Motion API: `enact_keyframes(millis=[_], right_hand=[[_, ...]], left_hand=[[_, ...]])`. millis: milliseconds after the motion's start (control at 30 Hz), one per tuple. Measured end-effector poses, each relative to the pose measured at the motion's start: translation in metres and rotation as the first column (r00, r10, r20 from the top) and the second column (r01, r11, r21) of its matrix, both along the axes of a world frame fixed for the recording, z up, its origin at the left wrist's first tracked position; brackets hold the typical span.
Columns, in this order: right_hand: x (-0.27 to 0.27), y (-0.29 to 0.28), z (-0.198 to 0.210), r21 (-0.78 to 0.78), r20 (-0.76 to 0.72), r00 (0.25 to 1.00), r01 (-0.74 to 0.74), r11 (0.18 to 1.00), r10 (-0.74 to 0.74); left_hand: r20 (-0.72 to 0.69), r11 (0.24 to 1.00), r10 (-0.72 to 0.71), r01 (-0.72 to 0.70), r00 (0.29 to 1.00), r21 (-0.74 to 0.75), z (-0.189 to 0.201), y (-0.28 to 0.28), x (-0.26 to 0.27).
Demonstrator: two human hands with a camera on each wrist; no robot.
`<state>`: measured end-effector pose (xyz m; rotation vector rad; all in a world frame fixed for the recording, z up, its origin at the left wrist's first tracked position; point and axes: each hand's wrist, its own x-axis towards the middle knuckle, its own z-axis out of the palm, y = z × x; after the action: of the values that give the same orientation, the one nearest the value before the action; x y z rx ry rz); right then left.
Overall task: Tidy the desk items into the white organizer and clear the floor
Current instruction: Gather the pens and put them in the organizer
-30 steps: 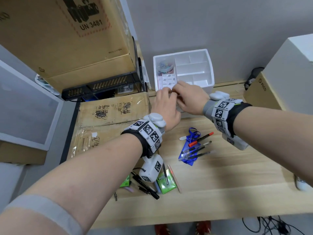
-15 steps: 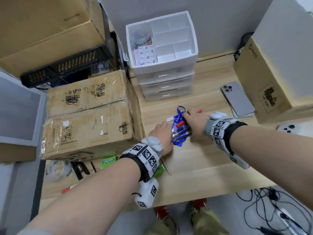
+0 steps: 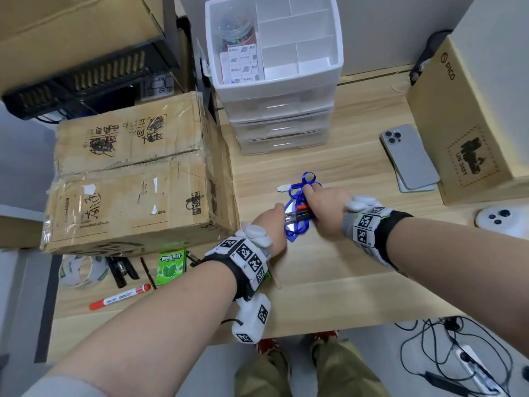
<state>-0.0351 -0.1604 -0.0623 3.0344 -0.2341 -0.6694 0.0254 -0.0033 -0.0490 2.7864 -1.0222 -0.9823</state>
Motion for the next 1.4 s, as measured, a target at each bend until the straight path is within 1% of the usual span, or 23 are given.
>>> enact_keyframes(millis=[200,300,367,433,500,600,767,867,933,1000,1133,1233,1267,1334,1400], right_hand=[[0.003,0.002,0.004,-0.077,-0.032,0.997,-0.078,0.994,0.075],[0.002,0.002,0.008,-0.074,-0.067,0.991,-0.122,0.990,0.117],[0.001,0.000,0.011,-0.070,-0.095,0.984,-0.157,0.985,0.150],[0.000,-0.003,0.019,-0.060,-0.099,0.983,-0.159,0.985,0.153],[0.000,-0.007,0.025,-0.036,-0.119,0.983,-0.145,0.989,0.139],[-0.002,-0.013,0.034,0.002,-0.136,0.984,-0.118,0.993,0.117],[-0.009,-0.020,0.032,0.042,-0.089,0.993,-0.079,0.996,0.083],[-0.013,-0.017,0.037,0.117,-0.047,0.992,-0.107,0.987,0.113],[-0.014,-0.015,0.042,0.164,-0.047,0.993,-0.102,0.981,0.111],[-0.014,-0.005,0.045,0.201,-0.062,0.994,-0.081,0.976,0.095],[-0.015,0.026,0.046,0.268,-0.068,0.997,-0.021,0.963,0.041],[-0.014,0.055,0.038,0.362,-0.154,0.985,0.124,0.924,-0.072],[-0.013,0.064,0.034,0.400,-0.155,0.982,0.166,0.901,-0.113],[-0.010,0.085,0.024,0.466,-0.144,0.973,0.227,0.855,-0.180],[-0.008,0.104,0.014,0.494,-0.135,0.965,0.264,0.828,-0.227]], left_hand=[[-0.067,0.998,0.008,-0.011,0.998,-0.056,0.001,0.001,0.001],[-0.065,0.998,0.030,-0.034,0.997,-0.062,0.003,0.001,0.002],[-0.062,0.994,0.069,-0.074,0.996,-0.081,0.006,0.002,0.004],[-0.065,0.988,0.112,-0.118,0.992,-0.096,0.012,0.005,0.008],[-0.066,0.989,0.128,-0.132,0.990,-0.066,0.017,0.008,0.012],[-0.061,0.996,0.084,-0.084,0.995,-0.005,0.023,0.016,0.016],[-0.087,0.994,-0.049,0.057,0.995,0.090,0.024,0.033,0.012],[-0.092,0.993,-0.053,0.062,0.994,0.096,0.022,0.048,0.005],[-0.101,0.989,-0.070,0.082,0.992,0.120,0.022,0.054,0.001],[-0.105,0.980,-0.097,0.113,0.990,0.162,0.023,0.066,-0.003],[-0.106,0.979,-0.073,0.091,0.992,0.180,0.021,0.095,-0.005],[-0.127,0.992,0.004,0.012,0.992,0.122,0.019,0.114,-0.006],[-0.130,0.995,0.034,-0.022,0.991,0.095,0.017,0.119,-0.007],[-0.091,0.994,0.088,-0.081,0.992,0.079,0.015,0.134,-0.009],[-0.073,0.992,0.125,-0.124,0.989,0.023,0.016,0.149,-0.011]])
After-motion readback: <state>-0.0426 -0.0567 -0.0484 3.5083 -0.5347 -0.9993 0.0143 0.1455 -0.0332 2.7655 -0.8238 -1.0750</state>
